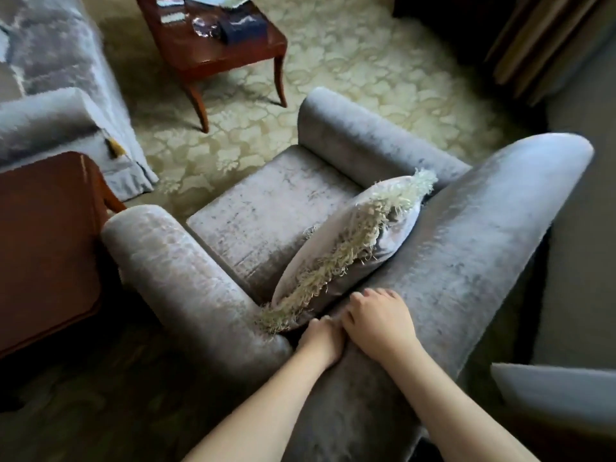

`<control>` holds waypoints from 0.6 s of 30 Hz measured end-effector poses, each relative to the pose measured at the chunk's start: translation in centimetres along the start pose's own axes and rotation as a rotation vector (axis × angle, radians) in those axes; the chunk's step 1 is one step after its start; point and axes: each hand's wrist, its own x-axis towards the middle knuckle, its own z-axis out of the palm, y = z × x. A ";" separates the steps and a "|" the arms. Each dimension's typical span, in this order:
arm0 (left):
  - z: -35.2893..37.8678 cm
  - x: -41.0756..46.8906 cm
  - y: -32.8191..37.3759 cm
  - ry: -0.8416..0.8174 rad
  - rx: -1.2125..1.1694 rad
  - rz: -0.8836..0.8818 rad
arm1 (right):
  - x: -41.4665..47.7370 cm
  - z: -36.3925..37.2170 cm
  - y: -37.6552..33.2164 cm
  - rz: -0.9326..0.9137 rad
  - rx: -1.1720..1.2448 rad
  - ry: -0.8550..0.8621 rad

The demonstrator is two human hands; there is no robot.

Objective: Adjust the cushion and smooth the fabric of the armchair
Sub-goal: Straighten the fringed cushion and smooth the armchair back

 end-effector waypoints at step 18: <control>0.7 -4.7 -4.2 -0.073 -0.401 0.162 | -17.8 3.5 -12.3 0.278 0.244 0.496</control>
